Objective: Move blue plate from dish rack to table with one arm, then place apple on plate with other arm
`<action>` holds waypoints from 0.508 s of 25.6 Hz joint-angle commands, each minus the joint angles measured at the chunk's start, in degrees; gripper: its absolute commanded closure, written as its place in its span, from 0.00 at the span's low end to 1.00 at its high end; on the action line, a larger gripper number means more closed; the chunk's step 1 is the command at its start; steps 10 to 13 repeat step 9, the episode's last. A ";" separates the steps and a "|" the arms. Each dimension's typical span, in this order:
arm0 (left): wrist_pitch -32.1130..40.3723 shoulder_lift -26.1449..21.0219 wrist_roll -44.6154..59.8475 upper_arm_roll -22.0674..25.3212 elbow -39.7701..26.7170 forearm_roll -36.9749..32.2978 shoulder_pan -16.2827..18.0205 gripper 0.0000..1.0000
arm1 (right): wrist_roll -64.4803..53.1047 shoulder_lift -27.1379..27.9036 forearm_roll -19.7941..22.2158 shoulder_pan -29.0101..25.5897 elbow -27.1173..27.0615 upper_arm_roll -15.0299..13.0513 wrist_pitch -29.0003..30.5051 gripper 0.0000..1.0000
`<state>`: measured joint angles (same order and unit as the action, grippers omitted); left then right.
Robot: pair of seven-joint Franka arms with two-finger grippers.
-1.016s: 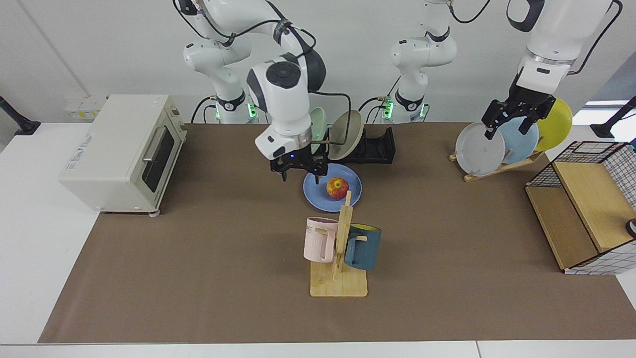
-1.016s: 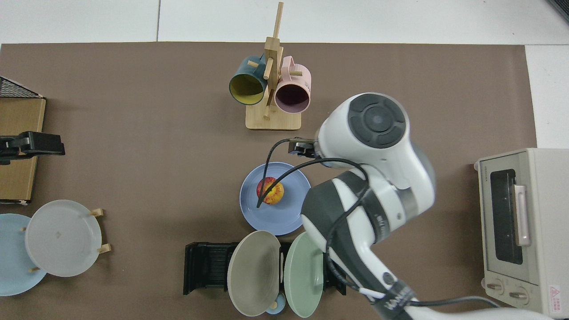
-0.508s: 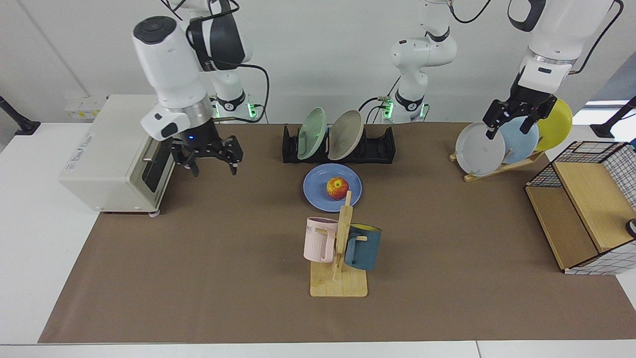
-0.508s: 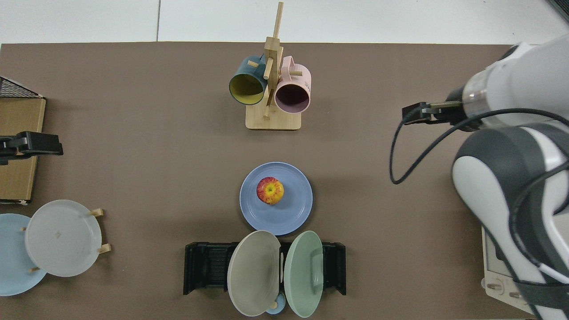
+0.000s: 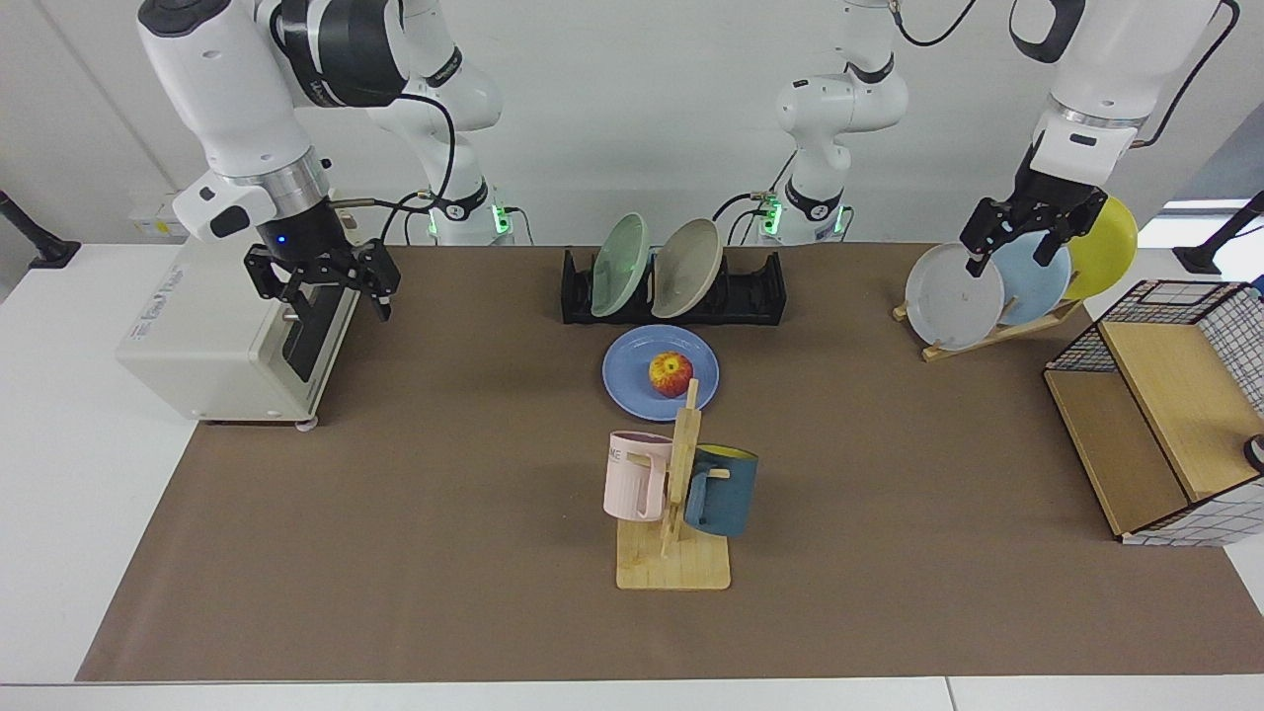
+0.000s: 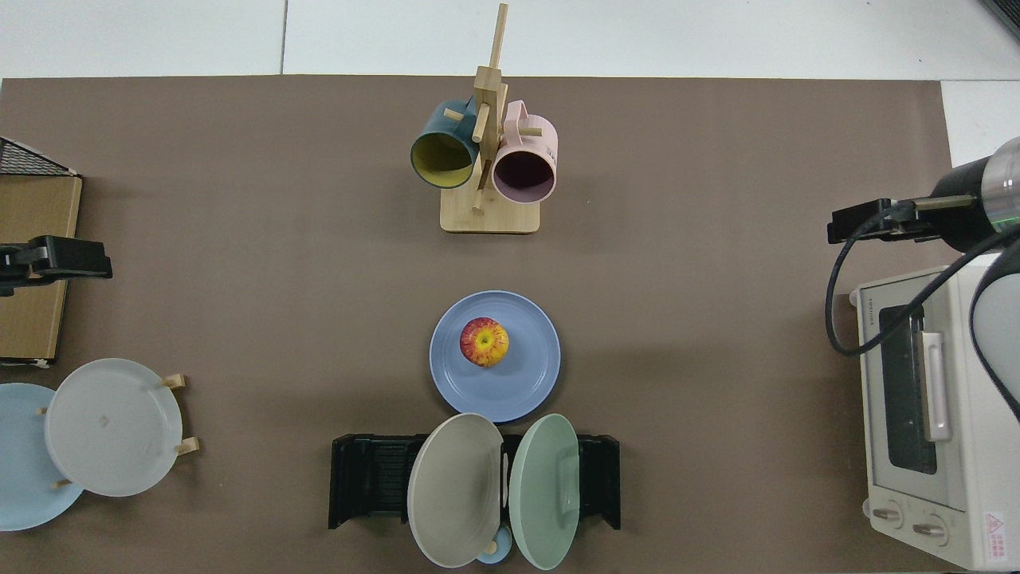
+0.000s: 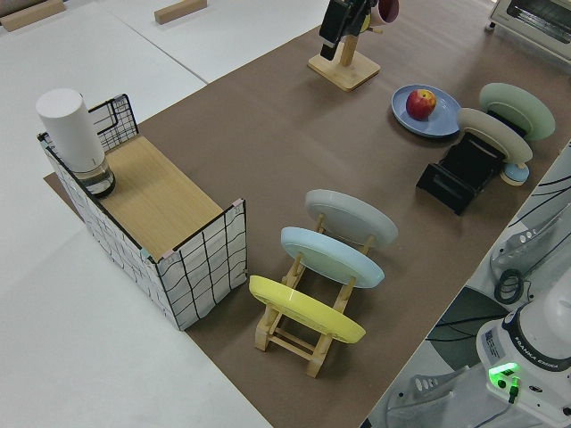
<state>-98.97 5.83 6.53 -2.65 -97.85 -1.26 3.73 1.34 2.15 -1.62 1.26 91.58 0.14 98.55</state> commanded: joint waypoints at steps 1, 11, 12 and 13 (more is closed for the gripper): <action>1.33 0.23 -0.64 -0.25 0.56 -0.85 0.40 0.00 | 1.47 -1.97 -0.05 -0.64 1.66 0.92 -1.17 0.00; 0.80 0.23 -0.72 -0.25 0.56 -0.85 0.48 0.00 | 1.74 -2.41 -0.05 -0.64 2.28 0.92 -2.31 0.00; 0.80 0.23 -0.72 -0.25 0.56 -0.85 0.48 0.00 | 1.74 -2.41 -0.05 -0.64 2.28 0.92 -2.31 0.00; 0.80 0.23 -0.72 -0.25 0.56 -0.85 0.48 0.00 | 1.74 -2.41 -0.05 -0.64 2.28 0.92 -2.31 0.00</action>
